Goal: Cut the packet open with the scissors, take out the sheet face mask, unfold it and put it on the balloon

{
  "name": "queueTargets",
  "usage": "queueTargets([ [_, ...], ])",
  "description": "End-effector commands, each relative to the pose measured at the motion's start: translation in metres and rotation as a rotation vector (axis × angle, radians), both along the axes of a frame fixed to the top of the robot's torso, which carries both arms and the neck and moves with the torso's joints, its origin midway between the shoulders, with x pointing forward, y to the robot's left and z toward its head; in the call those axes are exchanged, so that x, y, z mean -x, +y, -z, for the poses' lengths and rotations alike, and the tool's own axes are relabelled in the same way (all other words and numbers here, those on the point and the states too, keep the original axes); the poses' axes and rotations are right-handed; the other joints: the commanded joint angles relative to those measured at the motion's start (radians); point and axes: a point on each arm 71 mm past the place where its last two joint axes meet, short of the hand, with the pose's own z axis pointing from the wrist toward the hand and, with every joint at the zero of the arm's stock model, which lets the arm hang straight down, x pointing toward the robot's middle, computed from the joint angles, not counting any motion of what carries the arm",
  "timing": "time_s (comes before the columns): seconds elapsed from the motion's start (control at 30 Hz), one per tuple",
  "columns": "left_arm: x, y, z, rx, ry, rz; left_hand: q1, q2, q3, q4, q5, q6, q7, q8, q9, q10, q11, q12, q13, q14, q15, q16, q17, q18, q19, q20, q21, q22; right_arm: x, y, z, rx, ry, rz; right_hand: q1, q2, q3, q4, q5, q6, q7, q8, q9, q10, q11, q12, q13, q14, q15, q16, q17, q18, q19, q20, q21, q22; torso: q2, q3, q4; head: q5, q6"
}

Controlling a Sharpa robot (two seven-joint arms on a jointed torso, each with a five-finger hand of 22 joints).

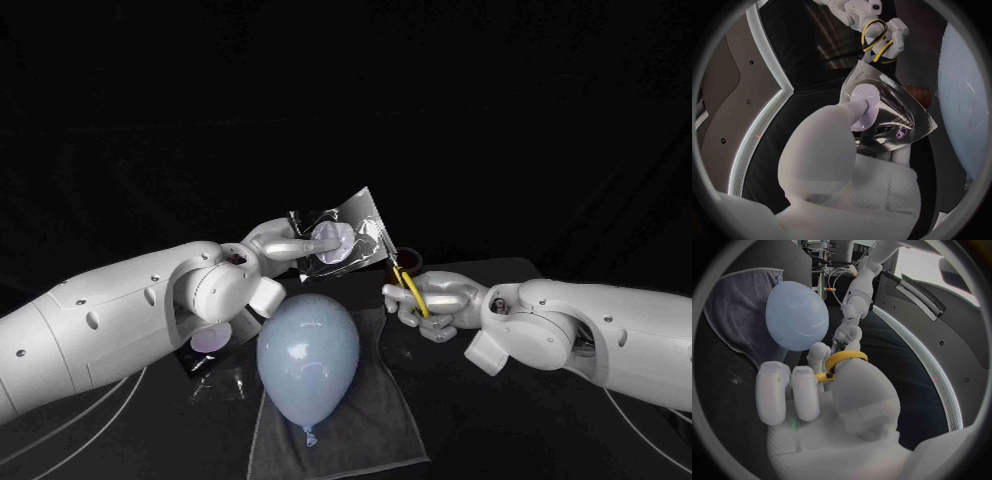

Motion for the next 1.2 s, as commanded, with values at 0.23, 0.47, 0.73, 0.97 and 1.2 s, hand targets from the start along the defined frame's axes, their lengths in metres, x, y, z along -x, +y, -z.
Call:
queueTargets([
  [0.23, 0.0021, -0.0001, 0.0012, -0.029, -0.043, 0.037, -0.004, 0.01, 0.005, -0.008, 0.003, 0.004, 0.0, 0.004, 0.042, 0.01, -0.001, -0.004, 0.001, 0.004, -0.001, -0.004, 0.001, 0.015, 0.007, -0.002, 0.005, 0.002, -0.0014, 0.0008, -0.0041, -0.038, -0.017, -0.001, -0.005, -0.038, -0.026, -0.009, -0.001, -0.083, 0.069, -0.173, -0.104, -0.054, 0.027, -0.283, -0.217, 0.065, 0.027, -0.036, 0.119, 0.022, 0.019, 0.057, -0.042, 0.174, 0.001, -0.0002, -0.0005, 0.005, 0.001],
  [0.47, 0.0018, 0.0009, 0.0021, -0.047, -0.063, 0.04, -0.004, 0.01, 0.005, -0.008, 0.003, 0.004, 0.0, 0.004, 0.042, 0.01, -0.001, -0.004, 0.001, 0.004, -0.001, -0.005, 0.001, 0.015, 0.007, -0.002, 0.005, 0.002, 0.0009, 0.0026, -0.0033, -0.026, -0.004, -0.031, -0.005, -0.048, -0.025, -0.011, -0.002, -0.121, 0.098, -0.218, -0.13, -0.092, 0.055, -0.404, -0.323, 0.059, 0.052, -0.042, 0.105, 0.026, 0.01, 0.081, -0.058, 0.165, 0.001, -0.0006, -0.0002, 0.003, -0.003],
  [0.73, 0.0024, -0.0004, 0.0021, -0.063, -0.084, 0.051, -0.004, 0.01, 0.006, -0.009, 0.003, 0.004, 0.0, 0.004, 0.043, 0.01, -0.001, -0.004, 0.001, 0.004, -0.001, -0.005, 0.001, 0.015, 0.007, -0.002, 0.006, 0.001, 0.0021, 0.0042, -0.0041, -0.02, 0.004, -0.05, -0.006, -0.049, -0.025, -0.009, -0.002, -0.11, 0.098, -0.214, -0.13, -0.083, 0.055, -0.418, -0.342, 0.059, 0.053, -0.041, 0.106, 0.025, 0.012, 0.084, -0.055, 0.167, 0.0, -0.0002, -0.0004, 0.002, -0.003],
  [0.97, 0.0027, -0.0012, 0.0024, -0.07, -0.092, 0.056, -0.004, 0.01, 0.006, -0.009, 0.003, 0.004, 0.0, 0.004, 0.043, 0.01, -0.001, -0.004, 0.001, 0.004, -0.001, -0.005, 0.001, 0.015, 0.007, -0.002, 0.006, 0.001, 0.0008, 0.0049, -0.0067, -0.018, 0.0, -0.051, -0.005, -0.048, -0.025, -0.009, -0.002, -0.092, 0.085, -0.194, -0.123, -0.017, 0.042, -0.399, -0.348, 0.062, 0.042, -0.037, 0.111, 0.022, 0.021, 0.077, -0.038, 0.175, 0.0, 0.0, 0.0, 0.0, -0.001],
  [1.2, 0.0031, -0.0014, 0.0026, -0.072, -0.1, 0.063, -0.004, 0.01, 0.006, -0.01, 0.003, 0.004, 0.0, 0.005, 0.043, 0.01, -0.001, -0.004, 0.001, 0.004, -0.001, -0.005, 0.001, 0.015, 0.007, -0.002, 0.006, 0.001, -0.0043, 0.0016, -0.0106, -0.023, -0.004, -0.036, -0.002, -0.043, -0.026, -0.008, -0.002, -0.066, 0.054, -0.161, -0.112, 0.093, 0.01, -0.309, -0.29, 0.068, 0.014, -0.036, 0.115, 0.016, 0.034, 0.051, -0.014, 0.187, 0.0, -0.0004, 0.0003, -0.001, 0.0],
])
